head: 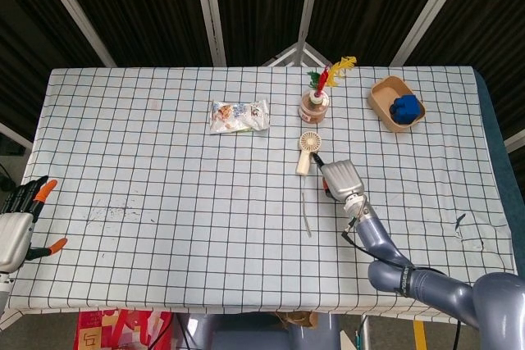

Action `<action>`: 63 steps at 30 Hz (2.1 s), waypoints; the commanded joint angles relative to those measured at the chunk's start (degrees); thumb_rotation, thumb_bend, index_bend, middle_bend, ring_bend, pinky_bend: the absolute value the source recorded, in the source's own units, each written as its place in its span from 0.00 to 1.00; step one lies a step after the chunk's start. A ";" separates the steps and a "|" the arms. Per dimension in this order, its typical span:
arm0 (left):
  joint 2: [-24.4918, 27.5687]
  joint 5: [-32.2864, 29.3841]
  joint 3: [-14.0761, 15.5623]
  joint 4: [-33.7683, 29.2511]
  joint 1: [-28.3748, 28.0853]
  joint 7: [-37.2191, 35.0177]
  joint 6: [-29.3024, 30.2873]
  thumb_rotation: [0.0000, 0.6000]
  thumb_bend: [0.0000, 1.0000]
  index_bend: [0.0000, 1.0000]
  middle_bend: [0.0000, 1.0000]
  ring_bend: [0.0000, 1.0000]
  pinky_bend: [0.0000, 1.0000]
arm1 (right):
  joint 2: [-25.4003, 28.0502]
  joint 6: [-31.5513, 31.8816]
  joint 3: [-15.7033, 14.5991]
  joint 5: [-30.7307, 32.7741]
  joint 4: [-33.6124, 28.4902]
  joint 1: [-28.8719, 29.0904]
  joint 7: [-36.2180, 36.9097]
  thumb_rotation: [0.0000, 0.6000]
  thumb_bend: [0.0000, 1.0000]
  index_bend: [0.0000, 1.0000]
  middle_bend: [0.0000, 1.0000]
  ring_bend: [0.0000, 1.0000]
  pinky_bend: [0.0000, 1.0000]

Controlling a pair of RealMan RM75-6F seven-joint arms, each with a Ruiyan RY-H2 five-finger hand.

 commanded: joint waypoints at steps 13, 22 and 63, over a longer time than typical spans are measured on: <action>0.05 -0.21 0.03 0.03 -0.01 -0.12 -0.09 1.00 0.03 0.00 0.00 0.00 0.00 | -1.05 -0.01 -0.41 1.42 1.03 0.97 -0.26 1.00 0.81 0.00 0.81 0.86 0.83; 0.07 -0.12 0.09 -0.01 -0.04 -0.15 -0.11 1.00 0.03 0.00 0.00 0.00 0.00 | -1.90 -0.25 -1.15 2.38 1.90 1.33 -1.15 1.00 0.81 0.00 0.81 0.86 0.83; 0.24 -0.05 0.09 -0.20 0.13 -1.02 0.27 1.00 0.03 0.00 0.00 0.00 0.00 | -5.06 2.15 -5.77 2.44 4.75 1.30 -10.85 1.00 0.81 0.00 0.81 0.86 0.83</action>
